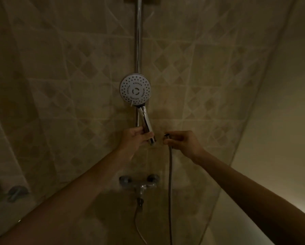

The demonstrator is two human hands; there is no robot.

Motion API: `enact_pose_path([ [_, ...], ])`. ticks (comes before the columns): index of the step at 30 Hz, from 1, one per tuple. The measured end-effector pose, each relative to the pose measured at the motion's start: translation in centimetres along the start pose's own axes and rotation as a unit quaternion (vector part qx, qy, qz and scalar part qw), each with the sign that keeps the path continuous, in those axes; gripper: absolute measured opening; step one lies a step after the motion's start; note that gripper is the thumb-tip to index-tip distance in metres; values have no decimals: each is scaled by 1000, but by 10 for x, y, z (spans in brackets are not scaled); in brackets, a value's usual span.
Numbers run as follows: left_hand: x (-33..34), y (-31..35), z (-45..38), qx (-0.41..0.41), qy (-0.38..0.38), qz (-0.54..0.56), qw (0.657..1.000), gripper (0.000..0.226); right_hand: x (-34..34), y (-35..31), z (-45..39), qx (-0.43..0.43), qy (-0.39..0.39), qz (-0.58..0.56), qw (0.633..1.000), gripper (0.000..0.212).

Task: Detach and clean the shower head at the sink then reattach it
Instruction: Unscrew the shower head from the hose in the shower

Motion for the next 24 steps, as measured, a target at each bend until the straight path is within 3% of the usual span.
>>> enact_pose_path([
  [6,-10,55,-10,42,-12,-44,998,25,-23,-61,-35,-12,-16,37,999,15],
  [14,-22,120,-22,99,-30,-73,992,25,-40,-125,-71,-86,44,121,988,32],
  [24,-29,184,-54,118,-37,-98,987,20,-62,-190,-101,-168,80,269,945,31],
])
Point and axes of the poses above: each hand's wrist, its own z-axis away from the middle knuckle, its own x-axis out of the palm, y = z × x, the point moved 1 cm from there along -z, towards the middle knuckle, and after that the axes turned 11 degrees about -y, right-handed, at the moved point
